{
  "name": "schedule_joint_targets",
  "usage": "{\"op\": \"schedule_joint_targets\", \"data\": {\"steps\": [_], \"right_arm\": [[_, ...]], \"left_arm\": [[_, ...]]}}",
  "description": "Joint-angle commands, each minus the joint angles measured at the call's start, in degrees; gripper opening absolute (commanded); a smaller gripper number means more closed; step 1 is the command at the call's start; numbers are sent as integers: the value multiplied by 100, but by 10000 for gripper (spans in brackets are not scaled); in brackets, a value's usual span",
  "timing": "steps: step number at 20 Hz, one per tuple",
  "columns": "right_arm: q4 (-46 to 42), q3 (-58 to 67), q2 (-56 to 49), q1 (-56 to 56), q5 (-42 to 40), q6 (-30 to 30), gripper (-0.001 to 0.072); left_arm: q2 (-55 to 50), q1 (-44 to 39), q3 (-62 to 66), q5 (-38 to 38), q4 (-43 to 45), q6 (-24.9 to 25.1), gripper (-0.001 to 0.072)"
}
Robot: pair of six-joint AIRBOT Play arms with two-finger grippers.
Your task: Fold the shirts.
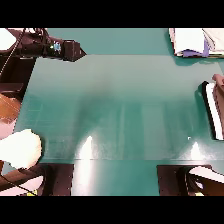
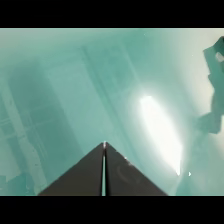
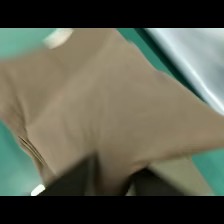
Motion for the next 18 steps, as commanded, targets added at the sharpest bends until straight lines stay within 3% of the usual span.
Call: {"op": "schedule_joint_targets", "data": {"steps": [1,6,10,16,17,18], "right_arm": [[-264,-573,166,-295,179,4,544],[776,-404,365,153,199,9,554],[1821,-317,704,1550,26,9,554],[1825,-317,1001,4063,-345,4,550],[1825,-317,1001,4385,-361,4,503],[1823,-317,997,4673,-356,2,350]], "left_arm": [[-4,-4,0,28,0,0,27],[-4,-4,0,28,-2,0,27],[-4,-4,0,2,2,-2,27],[-4,-4,0,367,-4,-2,27],[-4,-4,0,382,-4,-2,27],[-4,-4,0,385,-4,-2,27]]}}
